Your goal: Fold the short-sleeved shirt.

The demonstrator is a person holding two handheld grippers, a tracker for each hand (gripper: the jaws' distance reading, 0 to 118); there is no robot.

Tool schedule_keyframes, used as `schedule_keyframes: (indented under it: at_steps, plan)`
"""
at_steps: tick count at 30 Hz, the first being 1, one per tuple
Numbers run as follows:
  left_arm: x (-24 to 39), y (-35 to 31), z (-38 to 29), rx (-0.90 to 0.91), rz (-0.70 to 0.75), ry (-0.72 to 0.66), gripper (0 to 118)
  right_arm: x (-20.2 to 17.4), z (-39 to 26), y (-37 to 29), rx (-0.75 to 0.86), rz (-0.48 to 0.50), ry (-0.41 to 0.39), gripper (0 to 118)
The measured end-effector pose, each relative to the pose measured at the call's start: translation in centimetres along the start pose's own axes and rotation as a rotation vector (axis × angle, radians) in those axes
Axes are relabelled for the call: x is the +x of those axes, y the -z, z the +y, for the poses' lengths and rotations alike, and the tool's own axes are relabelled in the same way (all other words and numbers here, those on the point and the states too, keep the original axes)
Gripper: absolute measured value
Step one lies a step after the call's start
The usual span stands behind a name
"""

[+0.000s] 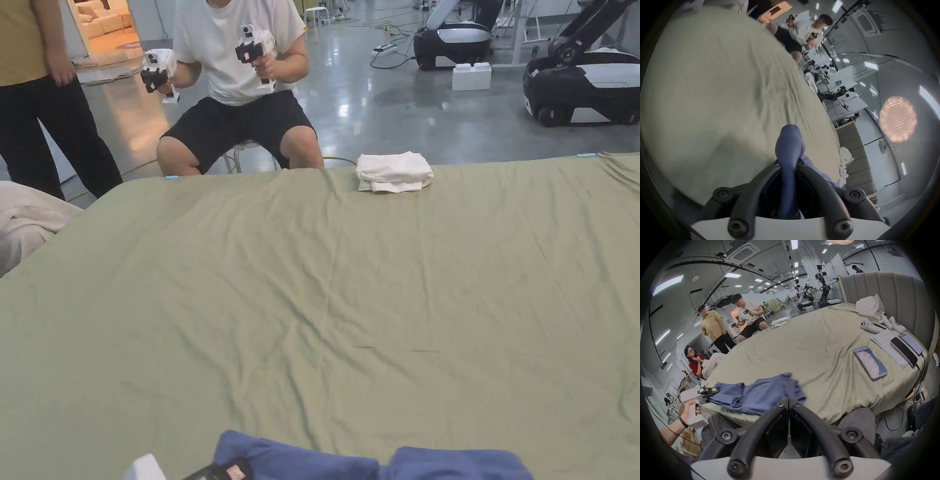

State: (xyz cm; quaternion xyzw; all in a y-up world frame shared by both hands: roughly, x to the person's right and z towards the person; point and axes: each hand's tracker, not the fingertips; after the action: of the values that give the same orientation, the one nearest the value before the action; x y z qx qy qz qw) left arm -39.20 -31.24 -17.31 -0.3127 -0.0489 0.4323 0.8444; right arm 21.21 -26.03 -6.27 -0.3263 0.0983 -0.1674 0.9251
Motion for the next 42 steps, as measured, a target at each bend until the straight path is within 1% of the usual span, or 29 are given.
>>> schedule_keyframes:
  at_steps: [3,4,6,7,9,12,14,16,17,18,20,21,22,23,24,26,29,30,31,32,34,35,36,37,38,39,40,41,42]
  plan:
    - [3.0,-2.9,2.0,0.061,0.090,0.234,8,0.1,0.0,0.5,0.004,0.011,0.013,0]
    - [4.4,-3.1,1.7,0.075,0.117,0.279,8,-0.1,0.0,0.6,0.003,0.009,0.006,0]
    - [7.5,-2.4,-0.6,0.106,0.074,0.319,8,-0.7,0.3,0.4,0.006,-0.016,-0.037,0]
    - [9.4,-1.0,-2.5,0.052,-0.026,0.315,8,-0.9,0.4,0.3,0.005,-0.014,-0.044,0]
    - [12.7,1.9,-5.9,-0.020,-0.100,0.357,8,-1.0,0.5,-0.3,0.017,-0.002,-0.054,0]
    - [16.3,7.6,-11.1,-0.189,-0.100,0.354,8,-1.0,0.4,-1.5,0.036,0.002,-0.055,0]
    - [17.4,10.6,-13.8,-0.254,-0.102,0.403,8,-0.6,0.1,-2.2,0.045,-0.009,-0.043,0]
    - [18.2,13.1,-16.0,-0.305,-0.044,0.431,10,-0.2,-0.3,-2.9,0.054,-0.045,-0.036,0]
    - [18.3,14.1,-16.8,-0.322,-0.009,0.444,20,0.0,-0.4,-3.3,0.053,-0.061,-0.028,0]
    - [18.4,14.8,-17.3,-0.348,0.001,0.459,34,0.3,-0.6,-3.5,0.051,-0.069,-0.020,0]
    - [18.6,15.0,-17.3,-0.394,-0.059,0.446,71,0.9,-0.9,-3.7,0.046,-0.086,-0.002,0]
    - [18.9,14.4,-17.0,-0.373,-0.074,0.442,77,1.3,-1.1,-3.8,0.042,-0.094,0.006,0]
    - [19.2,13.7,-16.7,-0.343,-0.077,0.445,79,1.6,-1.2,-3.8,0.040,-0.097,0.011,0]
    - [19.3,12.6,-16.1,-0.285,-0.087,0.451,76,1.7,-1.3,-3.8,0.038,-0.098,0.015,0]
    - [18.9,11.9,-15.7,-0.251,-0.121,0.423,60,1.8,-1.4,-3.8,0.036,-0.095,0.018,0]
    - [18.1,12.0,-15.7,-0.255,-0.140,0.339,0,1.8,-1.5,-3.6,0.029,-0.087,0.021,0]
    - [17.2,15.1,-17.6,-0.365,-0.083,0.347,1,1.5,-1.8,-3.1,0.013,-0.073,0.020,0]
    - [16.8,16.3,-18.3,-0.424,-0.124,0.322,0,1.3,-1.9,-2.9,0.008,-0.069,0.020,0]
    - [16.1,17.2,-19.2,-0.436,-0.120,0.306,0,1.0,-2.0,-2.7,0.002,-0.063,0.022,0]
    - [16.0,17.8,-20.0,-0.430,-0.043,0.328,0,0.8,-2.1,-2.4,-0.007,-0.050,0.027,0]
    - [16.2,17.8,-20.2,-0.394,-0.070,0.327,1,0.0,-2.3,-1.6,-0.031,-0.016,0.025,0]
    - [16.3,17.1,-19.8,-0.391,-0.061,0.319,7,-0.4,-2.3,-0.9,-0.048,-0.001,0.018,0]
    - [16.4,16.6,-19.3,-0.396,-0.064,0.311,18,-0.9,-2.2,0.0,-0.068,0.018,0.007,0]
    - [16.6,16.0,-18.8,-0.387,-0.083,0.306,39,-1.4,-2.0,1.0,-0.087,0.045,-0.005,0]
    - [16.7,15.1,-18.1,-0.366,-0.133,0.313,69,-1.8,-1.8,2.3,-0.096,0.078,-0.014,0]
    - [16.5,13.7,-17.2,-0.342,-0.183,0.314,77,-2.4,-1.3,4.1,-0.120,0.113,-0.016,0]
    - [16.4,12.6,-16.5,-0.323,-0.195,0.323,77,-3.1,-0.9,5.8,-0.140,0.143,-0.018,0]
    - [16.2,11.3,-15.7,-0.299,-0.203,0.336,94,-3.8,-0.4,7.9,-0.153,0.184,-0.041,0]
    - [15.7,10.0,-14.8,-0.263,-0.183,0.354,95,-4.7,0.1,9.8,-0.167,0.208,-0.069,0]
